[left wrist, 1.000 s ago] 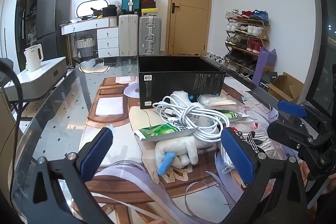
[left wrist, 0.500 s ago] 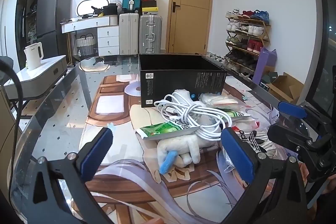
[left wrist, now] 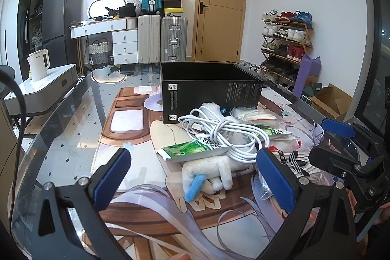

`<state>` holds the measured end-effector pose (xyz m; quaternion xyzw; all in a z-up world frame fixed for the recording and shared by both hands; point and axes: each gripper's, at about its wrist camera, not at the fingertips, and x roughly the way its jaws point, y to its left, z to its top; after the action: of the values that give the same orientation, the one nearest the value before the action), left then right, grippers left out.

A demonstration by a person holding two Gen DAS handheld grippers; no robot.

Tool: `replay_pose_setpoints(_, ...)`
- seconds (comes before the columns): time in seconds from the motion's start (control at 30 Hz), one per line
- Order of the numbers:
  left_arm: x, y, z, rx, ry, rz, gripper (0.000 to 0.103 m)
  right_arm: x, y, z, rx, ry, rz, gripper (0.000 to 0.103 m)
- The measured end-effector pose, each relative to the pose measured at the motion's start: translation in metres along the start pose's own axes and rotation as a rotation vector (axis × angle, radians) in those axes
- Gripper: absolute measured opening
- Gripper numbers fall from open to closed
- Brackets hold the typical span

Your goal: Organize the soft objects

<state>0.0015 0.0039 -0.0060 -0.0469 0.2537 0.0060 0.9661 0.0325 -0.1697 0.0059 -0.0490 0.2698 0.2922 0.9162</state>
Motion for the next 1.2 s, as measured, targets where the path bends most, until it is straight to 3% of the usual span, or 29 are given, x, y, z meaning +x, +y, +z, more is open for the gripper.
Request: replay_pose_setpoints(1.2, -0.0014, -0.0003, 0.0008, 0.004, 0.0, 0.003, 0.103, 0.0017, 0.0014, -0.0015, -0.003, 0.008, -0.002, 0.102)
